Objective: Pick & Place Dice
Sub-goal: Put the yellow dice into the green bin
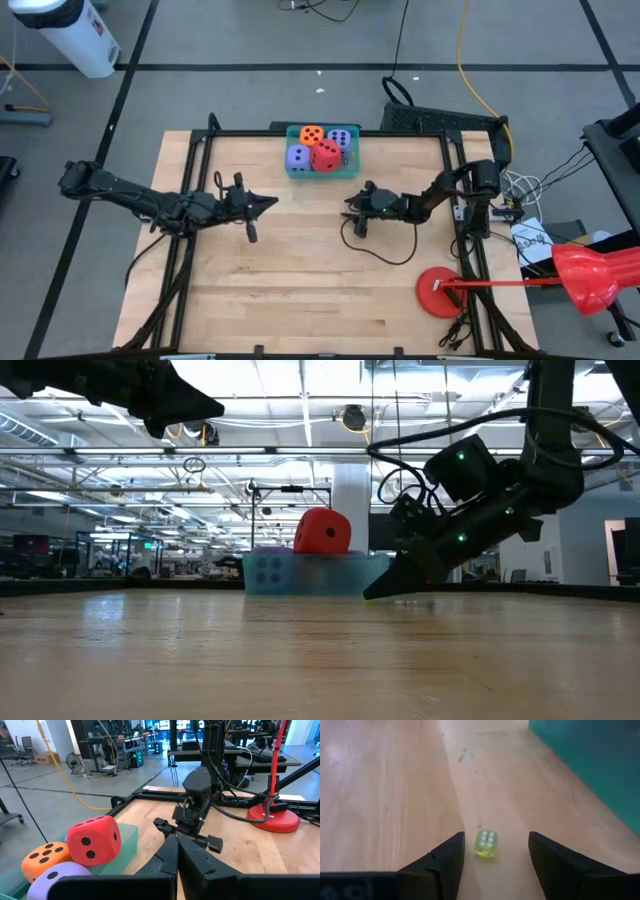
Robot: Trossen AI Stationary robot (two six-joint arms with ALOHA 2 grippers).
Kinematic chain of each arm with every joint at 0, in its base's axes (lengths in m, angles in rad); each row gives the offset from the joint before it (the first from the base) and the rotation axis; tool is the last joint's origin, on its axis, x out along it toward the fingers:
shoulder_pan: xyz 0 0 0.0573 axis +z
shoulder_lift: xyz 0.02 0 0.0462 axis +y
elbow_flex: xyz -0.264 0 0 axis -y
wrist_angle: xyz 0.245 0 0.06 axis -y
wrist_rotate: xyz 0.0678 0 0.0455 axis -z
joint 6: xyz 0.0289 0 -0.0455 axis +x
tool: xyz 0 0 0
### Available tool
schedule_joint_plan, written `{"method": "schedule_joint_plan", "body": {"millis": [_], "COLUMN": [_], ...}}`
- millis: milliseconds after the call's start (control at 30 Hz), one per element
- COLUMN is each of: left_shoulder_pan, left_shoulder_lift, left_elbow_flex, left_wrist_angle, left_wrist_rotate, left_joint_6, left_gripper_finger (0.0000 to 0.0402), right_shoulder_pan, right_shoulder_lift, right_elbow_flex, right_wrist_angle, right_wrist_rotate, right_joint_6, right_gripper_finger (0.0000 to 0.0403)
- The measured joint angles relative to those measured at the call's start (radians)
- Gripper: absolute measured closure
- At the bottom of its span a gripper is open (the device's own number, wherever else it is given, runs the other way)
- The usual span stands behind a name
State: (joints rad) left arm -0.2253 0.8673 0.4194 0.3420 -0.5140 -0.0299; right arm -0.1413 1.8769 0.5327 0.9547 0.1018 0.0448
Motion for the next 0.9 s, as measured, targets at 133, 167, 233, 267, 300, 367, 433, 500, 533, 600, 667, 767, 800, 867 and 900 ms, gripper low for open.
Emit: {"method": "schedule_joint_plan", "body": {"millis": [133, 167, 233, 267, 300, 367, 433, 500, 533, 600, 667, 767, 800, 867, 900], "left_shoulder_pan": [0.000, 0.000, 0.000, 0.000, 0.000, 0.000, 0.000, 0.000, 0.000, 0.000, 0.000, 0.000, 0.000, 0.000, 0.000], "left_shoulder_lift": [0.000, 0.000, 0.000, 0.000, 0.000, 0.000, 0.000, 0.000, 0.000, 0.000, 0.000, 0.000, 0.000, 0.000, 0.000], "left_elbow_flex": [0.000, 0.000, 0.000, 0.000, 0.000, 0.000, 0.000, 0.000, 0.000, 0.000, 0.001, 0.001, 0.001, 0.001, 0.001], "left_wrist_angle": [0.000, 0.000, 0.000, -0.001, -0.001, -0.001, -0.001, -0.001, -0.001, -0.001, -0.001, 0.000, -0.001, 0.000, 0.000], "left_wrist_rotate": [0.000, 0.000, 0.000, 0.000, 0.000, 0.000, 0.000, 0.000, 0.000, 0.000, 0.000, 0.000, 0.000, 0.000, 0.000], "left_joint_6": [0.000, 0.000, 0.000, -0.001, -0.002, -0.005, -0.007, -0.010, -0.010, -0.010, -0.010, -0.011, -0.013, -0.013, -0.014], "left_gripper_finger": [0.0396, 0.0393, 0.0388, 0.0387, 0.0388, 0.0394, 0.0398, 0.0395, 0.0392, 0.0385, 0.0383, 0.0386, 0.0390, 0.0396, 0.0398], "right_shoulder_pan": [-0.002, -0.001, 0.000, 0.000, 0.000, -0.002, -0.001, -0.001, -0.001, -0.003, -0.008, -0.014, -0.015, -0.017, -0.017], "right_shoulder_lift": [0.003, 0.003, 0.004, 0.003, 0.003, 0.003, 0.003, 0.003, 0.003, 0.003, 0.003, 0.003, 0.003, 0.003, 0.003], "right_elbow_flex": [0.000, 0.000, 0.000, 0.000, 0.000, 0.000, 0.000, 0.000, 0.000, 0.000, 0.000, 0.000, 0.000, 0.000, 0.000], "right_wrist_angle": [-0.001, -0.001, -0.002, -0.002, -0.001, -0.002, -0.002, -0.002, -0.002, 0.000, 0.001, -0.004, -0.005, -0.005, -0.005], "right_wrist_rotate": [-0.024, -0.041, -0.053, -0.054, -0.053, -0.052, -0.051, -0.052, -0.052, -0.052, -0.053, -0.055, -0.056, -0.056, -0.057], "right_joint_6": [0.000, 0.002, 0.006, 0.006, 0.005, 0.005, 0.004, -0.005, -0.010, -0.019, -0.022, -0.030, -0.031, -0.031, -0.031], "right_gripper_finger": [0.0206, 0.0208, 0.0212, 0.0214, 0.0216, 0.0221, 0.0227, 0.0233, 0.0237, 0.0246, 0.0255, 0.0268, 0.0271, 0.0279, 0.0282]}}
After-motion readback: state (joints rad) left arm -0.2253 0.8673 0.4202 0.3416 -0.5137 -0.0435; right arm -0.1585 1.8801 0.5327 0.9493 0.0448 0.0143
